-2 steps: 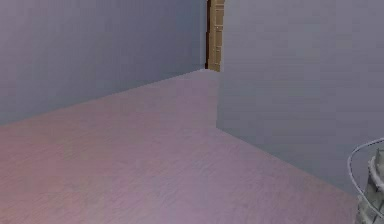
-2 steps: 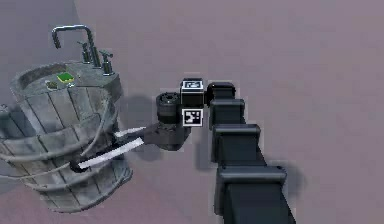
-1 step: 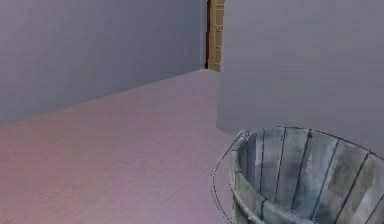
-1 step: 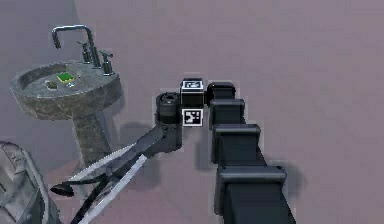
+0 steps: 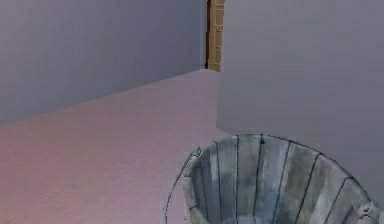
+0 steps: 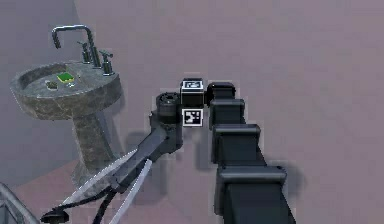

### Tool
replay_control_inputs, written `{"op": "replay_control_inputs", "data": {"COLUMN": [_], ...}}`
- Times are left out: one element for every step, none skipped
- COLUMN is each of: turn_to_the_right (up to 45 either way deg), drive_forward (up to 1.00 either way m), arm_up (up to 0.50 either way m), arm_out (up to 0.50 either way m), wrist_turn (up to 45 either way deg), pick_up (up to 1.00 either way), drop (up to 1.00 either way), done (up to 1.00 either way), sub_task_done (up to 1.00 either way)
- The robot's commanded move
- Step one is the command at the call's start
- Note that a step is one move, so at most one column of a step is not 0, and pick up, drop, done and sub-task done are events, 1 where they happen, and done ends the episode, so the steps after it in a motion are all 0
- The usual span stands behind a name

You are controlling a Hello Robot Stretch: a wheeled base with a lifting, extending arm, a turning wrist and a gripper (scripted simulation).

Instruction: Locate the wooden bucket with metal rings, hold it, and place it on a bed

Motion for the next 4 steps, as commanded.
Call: {"op": "replay_control_inputs", "data": {"turn_to_the_right": [0.0,-6.0,0.0,0.0], "drive_forward": [0.0,0.0,1.0,1.0], "arm_up": [0.0,0.0,0.0,0.0], "arm_out": [-0.18,0.0,0.0,0.0], "wrist_turn": [0.0,0.0,0.0,0.0], "pick_up": [0.0,0.0,0.0,0.0], "drop": [0.0,0.0,0.0,0.0], "done": [0.0,0.0,0.0,0.0], "sub_task_done": [0.0,0.0,0.0,0.0]}}
